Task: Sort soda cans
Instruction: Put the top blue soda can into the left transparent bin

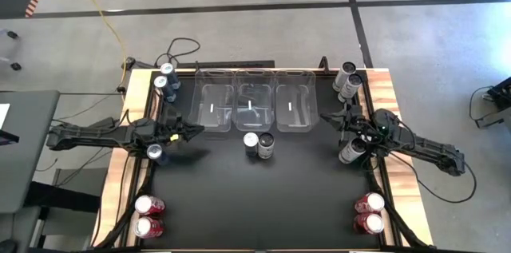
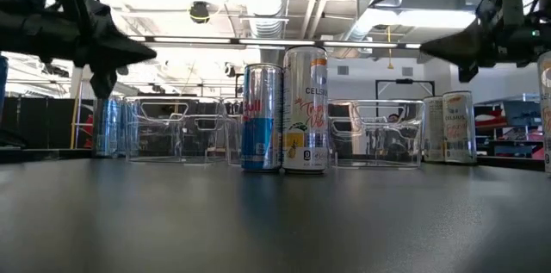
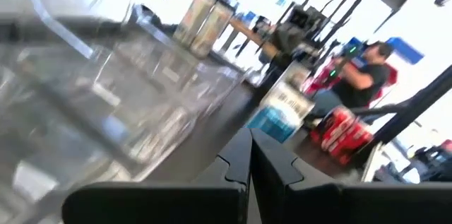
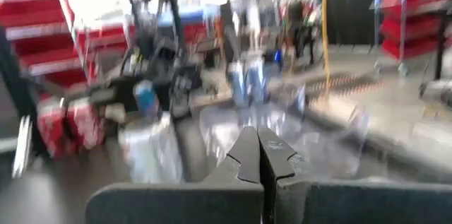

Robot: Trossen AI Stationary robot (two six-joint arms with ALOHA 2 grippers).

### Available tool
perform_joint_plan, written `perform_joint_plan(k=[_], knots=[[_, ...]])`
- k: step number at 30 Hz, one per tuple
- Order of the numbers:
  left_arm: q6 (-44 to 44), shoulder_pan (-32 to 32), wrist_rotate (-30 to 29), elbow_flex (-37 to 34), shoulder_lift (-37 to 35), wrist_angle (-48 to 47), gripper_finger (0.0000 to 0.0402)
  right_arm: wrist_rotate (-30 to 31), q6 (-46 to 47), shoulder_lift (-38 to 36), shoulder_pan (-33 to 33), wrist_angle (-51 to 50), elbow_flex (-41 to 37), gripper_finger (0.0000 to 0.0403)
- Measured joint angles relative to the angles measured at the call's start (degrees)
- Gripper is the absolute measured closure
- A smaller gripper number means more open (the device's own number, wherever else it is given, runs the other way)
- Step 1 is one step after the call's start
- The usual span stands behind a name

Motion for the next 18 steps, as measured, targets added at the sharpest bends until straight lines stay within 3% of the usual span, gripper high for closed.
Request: perform_joint_plan(k=[8, 12, 18], knots=[[2.34, 0.00, -0.42, 2.81, 0.04, 5.38, 0.0396, 0.45, 13.90, -0.05, -0.73, 19.70, 0.13, 0.0403], [1.29, 0.00, -0.35, 5.53, 0.06, 5.19, 0.0396, 1.80, 17.86, 0.04, -1.06, 19.57, 2.20, 0.0403], [6.37, 0.00, 1.26, 12.31, 0.79, 3.51, 0.0396, 1.84, 26.86, 0.04, -1.03, 19.72, 6.73, 0.0403]])
